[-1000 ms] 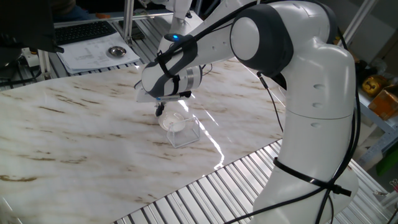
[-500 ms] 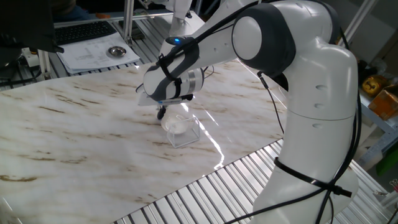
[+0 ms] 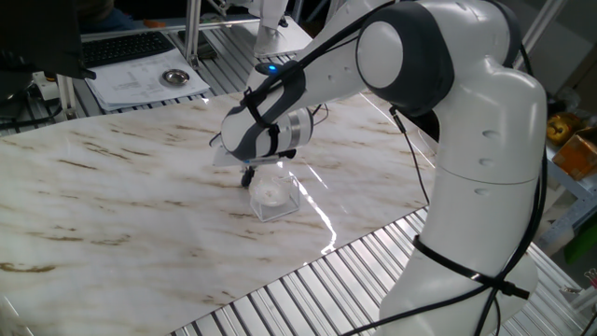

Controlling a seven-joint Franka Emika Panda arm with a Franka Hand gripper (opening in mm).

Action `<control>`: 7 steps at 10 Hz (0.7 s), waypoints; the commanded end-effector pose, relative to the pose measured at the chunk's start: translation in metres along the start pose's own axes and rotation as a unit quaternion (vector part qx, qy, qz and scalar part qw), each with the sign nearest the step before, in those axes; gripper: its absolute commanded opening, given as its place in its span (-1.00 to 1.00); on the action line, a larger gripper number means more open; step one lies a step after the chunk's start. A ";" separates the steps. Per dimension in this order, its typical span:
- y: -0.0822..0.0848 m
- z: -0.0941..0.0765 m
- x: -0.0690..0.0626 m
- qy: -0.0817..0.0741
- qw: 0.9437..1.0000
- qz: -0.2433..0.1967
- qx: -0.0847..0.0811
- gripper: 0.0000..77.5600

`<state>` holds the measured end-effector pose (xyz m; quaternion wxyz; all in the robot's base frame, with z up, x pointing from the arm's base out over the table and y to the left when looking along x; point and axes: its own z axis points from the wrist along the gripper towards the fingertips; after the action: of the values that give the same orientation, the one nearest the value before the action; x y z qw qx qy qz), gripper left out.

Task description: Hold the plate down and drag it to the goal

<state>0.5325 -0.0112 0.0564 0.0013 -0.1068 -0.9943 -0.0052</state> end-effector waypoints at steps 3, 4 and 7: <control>-0.009 -0.001 0.025 0.000 1.000 0.007 -0.001 -1.00; -0.010 -0.002 0.028 0.001 1.000 0.008 -0.002 -1.00; -0.009 -0.002 0.027 0.004 1.000 0.013 -0.003 -1.00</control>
<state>0.5026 -0.0147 0.0573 0.0055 -0.1181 -0.9930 -0.0075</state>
